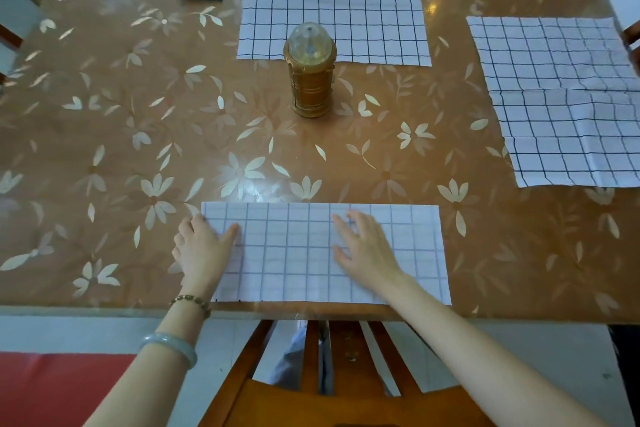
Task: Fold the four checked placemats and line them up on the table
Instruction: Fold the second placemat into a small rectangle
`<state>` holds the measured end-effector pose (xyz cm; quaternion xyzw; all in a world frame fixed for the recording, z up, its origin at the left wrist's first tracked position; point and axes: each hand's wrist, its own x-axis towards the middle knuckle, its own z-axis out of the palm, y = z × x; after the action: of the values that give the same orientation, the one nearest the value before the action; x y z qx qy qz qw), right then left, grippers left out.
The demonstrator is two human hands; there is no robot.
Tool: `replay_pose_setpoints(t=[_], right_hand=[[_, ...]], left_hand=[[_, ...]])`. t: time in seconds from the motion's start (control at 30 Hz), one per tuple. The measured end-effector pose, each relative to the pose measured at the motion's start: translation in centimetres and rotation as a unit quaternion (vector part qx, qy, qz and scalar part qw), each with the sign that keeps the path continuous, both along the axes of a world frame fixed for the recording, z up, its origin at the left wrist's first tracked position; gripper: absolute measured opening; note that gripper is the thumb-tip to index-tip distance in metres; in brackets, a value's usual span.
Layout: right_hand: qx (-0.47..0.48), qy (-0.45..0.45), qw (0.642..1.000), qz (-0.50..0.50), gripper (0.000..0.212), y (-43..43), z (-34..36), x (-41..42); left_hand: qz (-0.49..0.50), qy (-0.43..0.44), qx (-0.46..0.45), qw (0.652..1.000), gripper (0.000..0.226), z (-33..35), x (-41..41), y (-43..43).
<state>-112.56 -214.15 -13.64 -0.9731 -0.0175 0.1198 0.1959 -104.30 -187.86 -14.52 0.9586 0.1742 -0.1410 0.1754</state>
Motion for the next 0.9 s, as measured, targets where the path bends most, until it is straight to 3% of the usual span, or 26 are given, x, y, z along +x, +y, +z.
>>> replay_pose_setpoints(t=[0.13, 0.4, 0.6, 0.77, 0.9], right_hand=[[-0.001, 0.017, 0.998, 0.052, 0.063, 2.4, -0.6, 0.6], [0.014, 0.078, 0.997, 0.022, 0.082, 1.6, -0.9, 0.5], [-0.013, 0.107, 0.994, 0.027, 0.095, 1.5, -0.4, 0.9], [-0.027, 0.126, 0.991, 0.033, 0.1, 3.2, -0.4, 1.9], [-0.03, 0.133, 0.99, 0.038, 0.102, 4.8, -0.6, 2.7]], left_hand=[[0.053, 0.023, 0.002, 0.998, 0.073, 0.6, -0.3, -0.2], [0.093, 0.087, -0.05, 0.991, 0.058, 1.2, 0.7, 1.8], [0.064, 0.088, -0.196, 0.975, 0.012, 3.7, 0.6, 3.8], [0.021, 0.069, -0.211, 0.975, 0.022, 8.6, 0.7, 4.3], [-0.036, 0.023, -0.208, 0.977, 0.013, 13.3, 0.1, 3.0]])
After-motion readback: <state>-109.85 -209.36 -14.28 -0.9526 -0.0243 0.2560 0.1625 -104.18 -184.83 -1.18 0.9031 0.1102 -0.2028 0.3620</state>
